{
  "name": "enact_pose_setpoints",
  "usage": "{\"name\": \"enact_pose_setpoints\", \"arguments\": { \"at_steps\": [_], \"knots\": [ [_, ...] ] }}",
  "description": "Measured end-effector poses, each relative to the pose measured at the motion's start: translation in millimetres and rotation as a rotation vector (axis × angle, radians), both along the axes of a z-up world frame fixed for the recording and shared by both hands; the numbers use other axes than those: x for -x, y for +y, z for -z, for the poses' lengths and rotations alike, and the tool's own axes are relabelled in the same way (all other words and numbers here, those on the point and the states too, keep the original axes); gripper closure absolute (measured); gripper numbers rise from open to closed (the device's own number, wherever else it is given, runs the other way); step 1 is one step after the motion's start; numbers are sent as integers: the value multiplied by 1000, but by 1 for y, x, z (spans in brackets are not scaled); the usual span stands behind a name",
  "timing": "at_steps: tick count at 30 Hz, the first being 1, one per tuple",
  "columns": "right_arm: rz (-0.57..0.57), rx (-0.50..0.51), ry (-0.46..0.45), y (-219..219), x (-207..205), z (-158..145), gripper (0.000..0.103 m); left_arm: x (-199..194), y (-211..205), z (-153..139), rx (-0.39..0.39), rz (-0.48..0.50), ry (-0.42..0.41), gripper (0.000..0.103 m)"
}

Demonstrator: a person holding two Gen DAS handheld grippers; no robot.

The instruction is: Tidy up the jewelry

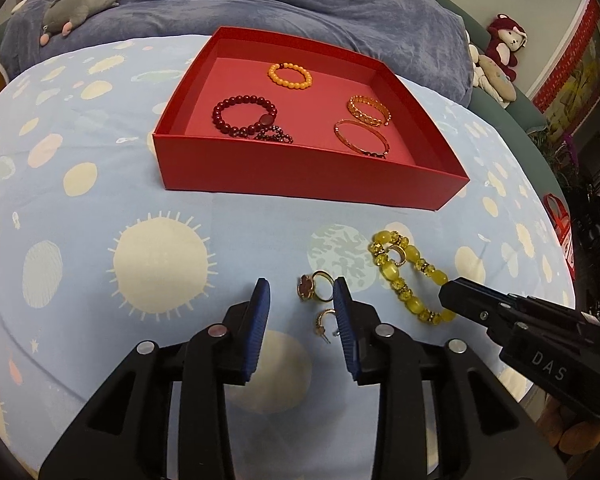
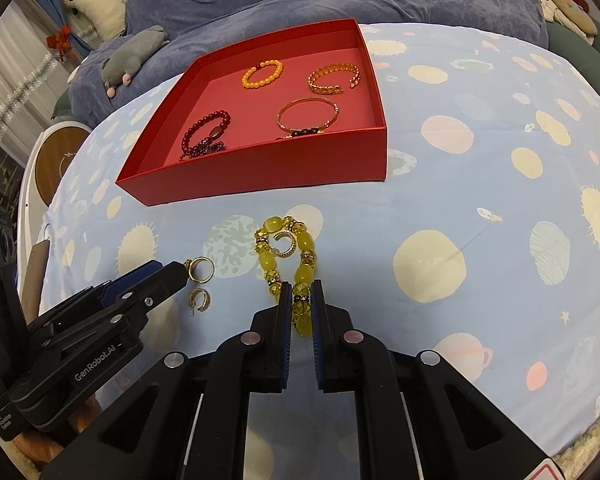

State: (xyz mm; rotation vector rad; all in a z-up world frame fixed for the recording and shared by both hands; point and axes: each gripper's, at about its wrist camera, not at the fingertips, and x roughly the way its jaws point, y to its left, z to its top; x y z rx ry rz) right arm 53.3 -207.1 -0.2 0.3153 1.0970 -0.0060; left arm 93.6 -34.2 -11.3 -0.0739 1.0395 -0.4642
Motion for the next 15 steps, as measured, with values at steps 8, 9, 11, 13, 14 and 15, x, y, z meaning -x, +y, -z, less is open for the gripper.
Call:
{"name": "enact_pose_setpoints", "arguments": {
  "at_steps": [8,9,11,13,14,15],
  "knots": [
    [-7,-3,3,0,-2,2,94,-3,-9,9,-21,14,10,96],
    [-7,-4,3,1,-3,2,94,-2,-9,9,-20,10,7,96],
    [-8,-6,3,1,-3,2,94,-1,-8,8,-29,8,-1,97],
    [-8,-8,1,1,-1,0,94,1,-8,7,-36,10,-9,97],
    [-7,-9,-2,1,-1,-1,94,2,-7,5,-35,7,-13,97],
    [-6,-12,-8,1,0,-4,94,2,-5,2,-27,5,-15,97]
  ]
}}
